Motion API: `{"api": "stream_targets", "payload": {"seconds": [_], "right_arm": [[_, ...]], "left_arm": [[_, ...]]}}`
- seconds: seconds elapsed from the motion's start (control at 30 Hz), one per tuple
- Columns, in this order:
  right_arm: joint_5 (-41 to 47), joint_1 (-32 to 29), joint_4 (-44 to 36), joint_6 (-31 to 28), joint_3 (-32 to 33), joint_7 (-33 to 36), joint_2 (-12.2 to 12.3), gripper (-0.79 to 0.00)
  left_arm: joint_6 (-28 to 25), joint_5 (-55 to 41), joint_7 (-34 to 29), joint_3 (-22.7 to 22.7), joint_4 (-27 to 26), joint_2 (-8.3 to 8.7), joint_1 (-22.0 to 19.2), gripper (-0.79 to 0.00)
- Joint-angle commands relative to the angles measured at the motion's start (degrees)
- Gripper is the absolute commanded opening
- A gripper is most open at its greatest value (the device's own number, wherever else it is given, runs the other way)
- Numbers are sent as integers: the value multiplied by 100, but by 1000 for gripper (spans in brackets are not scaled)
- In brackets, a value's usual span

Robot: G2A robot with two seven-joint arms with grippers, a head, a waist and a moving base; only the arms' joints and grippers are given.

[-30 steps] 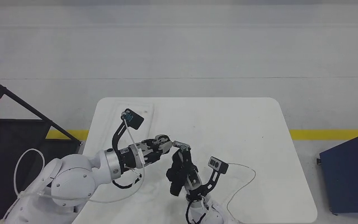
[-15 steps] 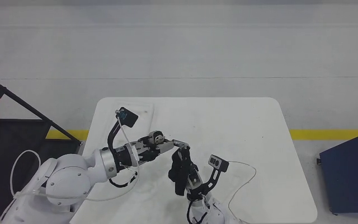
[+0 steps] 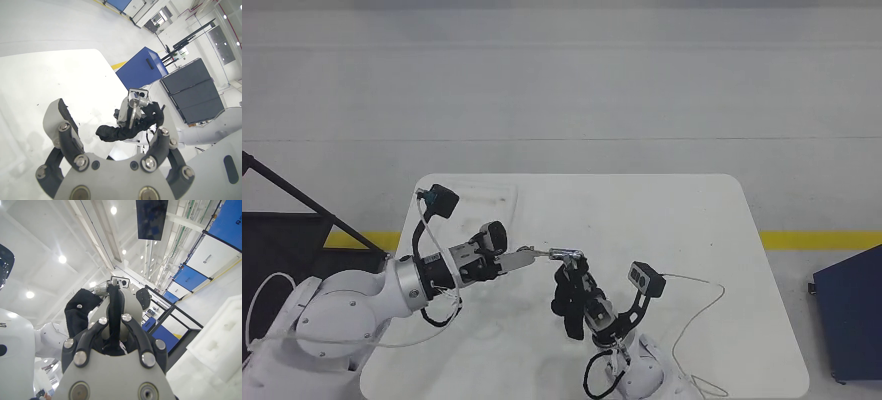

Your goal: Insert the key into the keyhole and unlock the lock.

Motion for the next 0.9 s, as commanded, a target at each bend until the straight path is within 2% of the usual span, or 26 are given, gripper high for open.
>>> {"api": "stream_targets", "payload": {"seconds": [0.0, 0.17, 0.37, 0.53, 0.87], "right_arm": [[60, 21, -51, -25, 85, 325, 52, -785], [319, 65, -230, -25, 295, 1179, 207, -785], [410, 181, -336, 229, 487, 1902, 334, -785], [427, 232, -397, 400, 475, 2184, 379, -785], [638, 291, -349, 561, 378, 2278, 413, -785]], "left_arm": [[-545, -125, 14, -117, 197, -4, 75, 0], [-1085, -571, -192, -392, 632, -5, 312, 0], [-1496, -1005, -940, -489, 806, 17, 466, 0], [-1795, -944, -1162, -468, 797, 19, 523, 0], [-2241, -795, -1022, -295, 769, -9, 456, 0]]}}
